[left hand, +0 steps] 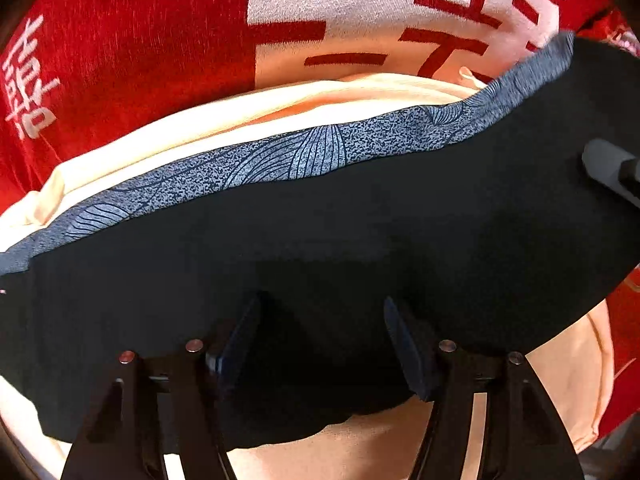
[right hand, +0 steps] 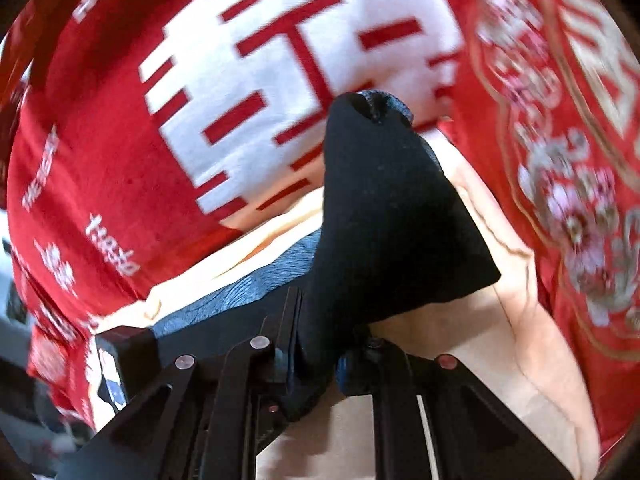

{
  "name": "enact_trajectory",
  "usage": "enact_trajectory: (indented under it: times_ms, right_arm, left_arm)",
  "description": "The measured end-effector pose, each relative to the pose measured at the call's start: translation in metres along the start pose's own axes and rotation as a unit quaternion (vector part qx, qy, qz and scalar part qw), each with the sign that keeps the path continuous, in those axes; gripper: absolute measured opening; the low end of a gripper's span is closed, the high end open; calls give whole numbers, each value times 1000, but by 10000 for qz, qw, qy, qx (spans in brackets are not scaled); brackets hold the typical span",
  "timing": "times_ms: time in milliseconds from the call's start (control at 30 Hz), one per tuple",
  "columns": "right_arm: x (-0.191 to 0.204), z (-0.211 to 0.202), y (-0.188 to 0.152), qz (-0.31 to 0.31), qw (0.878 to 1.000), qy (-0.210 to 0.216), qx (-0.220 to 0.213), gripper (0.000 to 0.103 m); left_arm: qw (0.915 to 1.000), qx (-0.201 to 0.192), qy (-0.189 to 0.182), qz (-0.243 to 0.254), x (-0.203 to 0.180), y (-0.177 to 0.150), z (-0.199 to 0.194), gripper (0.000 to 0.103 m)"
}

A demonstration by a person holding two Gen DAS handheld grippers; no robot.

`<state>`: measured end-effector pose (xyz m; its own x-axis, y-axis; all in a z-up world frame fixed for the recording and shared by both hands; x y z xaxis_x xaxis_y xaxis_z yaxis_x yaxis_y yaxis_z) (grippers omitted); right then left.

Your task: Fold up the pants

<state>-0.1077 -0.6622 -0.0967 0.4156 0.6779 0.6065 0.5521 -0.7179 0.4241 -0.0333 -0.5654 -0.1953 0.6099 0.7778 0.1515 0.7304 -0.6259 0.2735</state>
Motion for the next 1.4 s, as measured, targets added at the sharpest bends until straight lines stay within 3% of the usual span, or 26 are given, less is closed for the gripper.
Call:
enact_trajectory:
  times_ms: [167, 333, 367, 400, 500, 633, 800, 867, 900, 933, 1000, 1033, 1100, 1133, 1233, 1400]
  right_arm:
    - [48, 4, 0, -698, 9971, -273, 123, 15]
    - [111, 21, -16, -1554, 9855, -575, 374, 15]
    - [121, 27, -20, -1671, 9831, -617, 423, 15]
    - [131, 31, -25, -1790, 9804, -662, 486, 15]
    - [163, 59, -46, -2097, 9713, -827, 764, 15]
    - [195, 116, -90, -2536, 9519, -1181, 1249, 16]
    - [208, 175, -152, -3026, 9173, -1933, 1723, 25]
    - [215, 184, -172, -3445, 8939, -2308, 1705, 34]
    - [221, 185, -182, -3635, 8851, -2330, 1735, 47]
    - [226, 183, -188, -3750, 8812, -2282, 1755, 55]
    - [238, 169, -200, -3943, 8775, -2070, 1780, 58]
    - [241, 160, -203, -3926, 8801, -1968, 1803, 58]
    - [243, 140, -197, -3626, 9001, -1604, 1806, 58]
    - [240, 124, -190, -3369, 9133, -1494, 1733, 58]
    - [219, 94, -171, -2745, 9383, -1352, 1610, 59]
    - [185, 72, -153, -1966, 9581, -1314, 1617, 59]
  left_arm:
    - [9995, 102, -240, 192, 24, -5, -10, 66]
    - [9998, 36, -86, -190, 88, -9, -28, 67]
    - [9997, 32, -60, -241, 105, -11, -30, 71]
    - [9995, 40, -37, -314, 122, -14, -33, 83]
    - [9983, 26, 43, -576, 181, -24, -39, 85]
    - [9952, 87, 431, -871, 260, -37, -32, 85]
    - [9895, 264, 671, -1250, 323, -56, -20, 85]
    - [9891, 270, 730, -1250, 338, -60, -16, 85]
    - [9892, 277, 733, -1239, 340, -61, -13, 85]
    - [9893, 288, 716, -1236, 343, -61, -12, 85]
    - [9896, 285, 662, -1243, 344, -59, -11, 85]
    - [9900, 287, 622, -1235, 344, -57, -13, 85]
    - [9911, 282, 491, -1207, 339, -47, -9, 85]
    - [9922, 267, 350, -1165, 335, -44, -13, 85]
    - [9954, 203, -266, -902, 311, -34, -27, 85]
    - [9908, 372, -1223, -448, 250, -18, -23, 85]
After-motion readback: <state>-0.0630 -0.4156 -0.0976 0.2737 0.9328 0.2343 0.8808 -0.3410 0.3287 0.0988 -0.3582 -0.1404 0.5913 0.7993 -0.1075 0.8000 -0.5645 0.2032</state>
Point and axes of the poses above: each gripper's, at about its wrist camera, not at the fingertips, and z roughly the way its jaws point, x to its left, y to its top, the point moved 4 cm from there along z, roughly the way its jaws point, and after that the axes turned 14 degrees about y, right-handed, at the moved point
